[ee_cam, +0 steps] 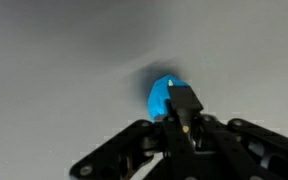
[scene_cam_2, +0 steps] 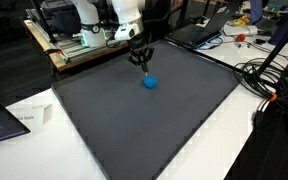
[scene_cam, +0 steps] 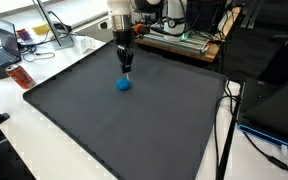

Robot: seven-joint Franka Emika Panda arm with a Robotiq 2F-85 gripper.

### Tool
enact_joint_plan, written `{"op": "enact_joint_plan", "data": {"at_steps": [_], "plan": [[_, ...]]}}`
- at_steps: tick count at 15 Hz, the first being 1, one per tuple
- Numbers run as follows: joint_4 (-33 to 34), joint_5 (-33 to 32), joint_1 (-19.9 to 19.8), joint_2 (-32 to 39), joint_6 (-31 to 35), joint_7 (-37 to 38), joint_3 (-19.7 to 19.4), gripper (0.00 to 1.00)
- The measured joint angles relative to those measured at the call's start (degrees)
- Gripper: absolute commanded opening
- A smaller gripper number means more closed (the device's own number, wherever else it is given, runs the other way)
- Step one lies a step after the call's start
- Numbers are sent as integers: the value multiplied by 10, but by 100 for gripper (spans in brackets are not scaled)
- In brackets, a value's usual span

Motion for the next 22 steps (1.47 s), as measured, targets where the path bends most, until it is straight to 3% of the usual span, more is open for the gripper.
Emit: {"op": "enact_joint_plan", "data": {"at_steps": [9, 14, 22], "plan": [[37, -64, 14, 18, -39, 52, -12, 3], [47, -142, -26, 21, -48, 112, 28, 3], [60, -248, -30, 25, -65, 204, 35, 3]]}}
